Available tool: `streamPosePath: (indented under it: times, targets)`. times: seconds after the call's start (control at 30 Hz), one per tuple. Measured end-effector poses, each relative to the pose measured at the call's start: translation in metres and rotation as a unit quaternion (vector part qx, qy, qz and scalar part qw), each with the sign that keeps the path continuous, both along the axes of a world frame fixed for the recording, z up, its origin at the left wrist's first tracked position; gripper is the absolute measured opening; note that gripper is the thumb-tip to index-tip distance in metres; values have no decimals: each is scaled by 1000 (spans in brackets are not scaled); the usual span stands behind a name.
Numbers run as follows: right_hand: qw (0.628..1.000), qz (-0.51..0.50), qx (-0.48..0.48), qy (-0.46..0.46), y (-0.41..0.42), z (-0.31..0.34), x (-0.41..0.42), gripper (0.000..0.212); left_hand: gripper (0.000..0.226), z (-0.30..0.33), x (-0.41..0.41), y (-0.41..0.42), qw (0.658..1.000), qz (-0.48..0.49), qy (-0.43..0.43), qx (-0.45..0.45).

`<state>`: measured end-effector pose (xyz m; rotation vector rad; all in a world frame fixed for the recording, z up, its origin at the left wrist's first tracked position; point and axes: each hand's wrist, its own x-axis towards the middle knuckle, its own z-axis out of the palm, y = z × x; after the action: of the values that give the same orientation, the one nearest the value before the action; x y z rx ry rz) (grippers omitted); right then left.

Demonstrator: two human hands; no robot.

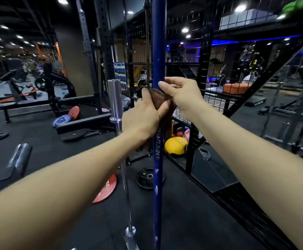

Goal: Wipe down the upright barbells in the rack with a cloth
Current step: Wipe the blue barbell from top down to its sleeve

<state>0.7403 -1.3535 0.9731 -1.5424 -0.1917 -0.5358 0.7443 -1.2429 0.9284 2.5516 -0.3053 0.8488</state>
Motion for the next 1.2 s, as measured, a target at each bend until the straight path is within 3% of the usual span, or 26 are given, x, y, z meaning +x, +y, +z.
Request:
streamPosePath:
  times: [0.1,0.17,0.37,0.47,0.6,0.67,1.07,1.2]
  targets:
    - [1000,-7,-1,-4,3,-1,-1,21,71,-12,-1,-4,1000,19,0,-25]
    - [1000,-2,8,-8,2,-6,2,10,70,-43,-6,-7,999,17,42,-18]
    - [1000,-14,-7,-16,-8,-36,4,11,73,-95,-14,-7,990,5,138,32]
    - [1000,10,8,16,-7,-48,-1,7,75,-75,-15,2,991,-13,113,69]
    - [1000,0,-20,24,-6,-40,-5,10,74,-23,-5,8,999,-21,6,29]
    - [998,-1,-56,18,-6,-35,-5,7,71,-20,-5,5,1000,-15,-4,12]
    - [998,18,-49,27,-13,-60,2,9,76,-133,-21,4,974,-7,218,66]
    - [998,9,-55,24,-10,-62,-4,11,75,-105,-29,11,983,-20,175,57]
